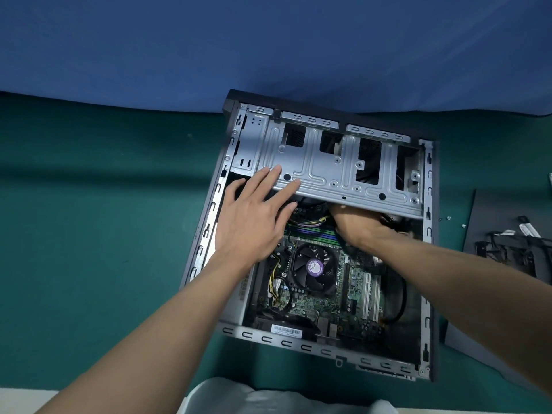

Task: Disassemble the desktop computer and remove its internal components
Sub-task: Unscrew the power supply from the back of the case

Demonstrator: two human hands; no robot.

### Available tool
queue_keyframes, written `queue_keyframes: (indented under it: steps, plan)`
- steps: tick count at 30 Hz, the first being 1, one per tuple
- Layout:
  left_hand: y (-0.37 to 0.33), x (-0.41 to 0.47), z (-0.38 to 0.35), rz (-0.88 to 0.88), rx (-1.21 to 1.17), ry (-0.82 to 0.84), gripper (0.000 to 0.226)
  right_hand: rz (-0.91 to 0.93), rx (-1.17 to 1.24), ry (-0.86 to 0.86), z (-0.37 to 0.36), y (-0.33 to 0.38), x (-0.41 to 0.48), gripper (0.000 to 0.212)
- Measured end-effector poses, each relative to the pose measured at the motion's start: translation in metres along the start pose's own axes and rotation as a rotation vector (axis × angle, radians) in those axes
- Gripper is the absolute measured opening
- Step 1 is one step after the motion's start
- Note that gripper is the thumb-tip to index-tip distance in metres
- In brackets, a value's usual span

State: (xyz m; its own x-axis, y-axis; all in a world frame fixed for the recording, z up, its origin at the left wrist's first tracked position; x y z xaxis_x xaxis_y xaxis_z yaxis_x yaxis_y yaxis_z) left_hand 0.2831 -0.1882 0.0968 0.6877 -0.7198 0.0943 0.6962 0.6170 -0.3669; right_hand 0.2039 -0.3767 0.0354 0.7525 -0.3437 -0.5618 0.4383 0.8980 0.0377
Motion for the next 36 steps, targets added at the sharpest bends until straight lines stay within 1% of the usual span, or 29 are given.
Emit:
queue_keyframes:
  steps: [1,2,3,4,5,6,7,10,12,13,15,16,17,19,20,21,23,25,27,29,31,33,35,36]
  plan:
    - [0.0,0.0,0.0,-0.004,0.003,-0.006,0.044,-0.033,0.026,0.038,0.001,0.001,-0.002,0.021]
    - [0.0,0.0,0.0,-0.005,0.002,-0.01,0.044,-0.05,-0.07,0.022,0.0,-0.004,0.001,0.023]
    - [0.0,0.001,0.0,-0.004,0.001,-0.011,0.044,-0.044,-0.216,0.002,0.001,-0.007,0.003,0.028]
    - [0.001,0.002,0.0,-0.001,0.0,-0.006,0.044,-0.044,-0.181,0.036,0.001,-0.012,0.009,0.034]
    - [0.001,0.001,0.0,0.003,0.0,-0.003,0.044,-0.023,-0.098,0.049,0.005,-0.011,0.014,0.041]
    - [0.001,0.001,0.0,0.003,0.005,-0.005,0.044,0.036,-0.132,0.072,0.006,-0.008,0.017,0.045]
    - [0.001,0.0,-0.001,0.001,0.01,-0.01,0.044,0.087,-0.171,0.08,0.007,-0.002,0.013,0.043]
    - [0.001,0.001,0.0,0.003,0.008,-0.005,0.043,0.131,-0.213,-0.094,-0.001,-0.005,0.011,0.026]
    - [0.0,0.0,-0.001,0.005,0.018,-0.006,0.044,0.076,-0.142,-0.011,-0.002,-0.008,0.014,0.029]
    - [0.0,0.0,-0.001,0.007,0.018,-0.004,0.044,0.079,-0.161,0.037,-0.003,-0.009,0.018,0.035]
    - [0.0,0.001,0.0,0.012,0.004,0.007,0.044,0.176,-0.245,0.073,-0.004,-0.01,0.022,0.044]
    - [0.001,0.0,0.001,0.015,0.003,-0.001,0.044,0.198,-0.272,0.057,-0.004,-0.011,0.024,0.044]
    - [0.001,0.0,0.001,0.013,0.006,-0.011,0.044,0.192,-0.233,0.031,-0.003,-0.009,0.021,0.039]
    - [0.001,0.001,0.001,0.006,0.006,-0.01,0.043,0.17,-0.186,-0.135,-0.002,-0.005,0.014,0.019]
    - [0.001,0.001,0.001,0.008,0.007,-0.007,0.044,0.152,-0.188,-0.171,-0.004,-0.004,0.01,0.015]
    - [0.001,0.0,0.0,0.011,0.01,-0.007,0.044,0.142,-0.169,-0.182,-0.005,-0.004,0.009,0.016]
    - [0.001,0.0,0.0,0.012,0.009,-0.005,0.044,0.171,-0.198,-0.125,-0.004,-0.002,0.013,0.029]
    - [0.001,0.001,0.0,0.013,0.005,-0.002,0.044,0.193,-0.278,0.014,-0.002,-0.004,0.021,0.043]
    - [0.002,0.001,0.001,0.017,-0.001,0.004,0.044,0.19,-0.309,0.088,-0.002,-0.006,0.025,0.044]
    - [0.001,0.0,0.001,0.017,-0.003,-0.001,0.044,0.183,-0.291,0.035,0.0,-0.006,0.023,0.04]
    - [0.001,0.001,0.002,0.016,-0.007,0.007,0.045,0.185,-0.324,-0.114,-0.003,-0.005,0.013,0.031]
    - [0.001,-0.001,0.002,0.015,-0.005,0.003,0.045,0.193,-0.378,-0.183,-0.009,-0.005,0.006,0.031]
    - [0.001,0.0,0.002,0.011,-0.007,-0.001,0.045,0.209,-0.352,-0.16,-0.01,-0.007,0.01,0.037]
    - [0.001,0.001,0.002,0.011,-0.01,0.005,0.044,0.211,-0.334,-0.121,-0.008,-0.009,0.015,0.041]
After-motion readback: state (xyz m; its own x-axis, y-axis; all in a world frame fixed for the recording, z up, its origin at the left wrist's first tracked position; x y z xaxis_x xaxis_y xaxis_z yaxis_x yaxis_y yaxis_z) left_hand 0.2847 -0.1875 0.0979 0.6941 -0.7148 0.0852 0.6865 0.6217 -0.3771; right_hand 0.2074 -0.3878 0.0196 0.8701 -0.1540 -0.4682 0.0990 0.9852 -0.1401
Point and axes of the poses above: each hand's wrist, its own x-axis towards the middle knuckle, its own z-axis out of the back of the hand, y = z × x, the point moved 4 cm from there along x, towards the middle knuckle, and after that the axes turned 14 degrees about -x, right-handed, at the moved point
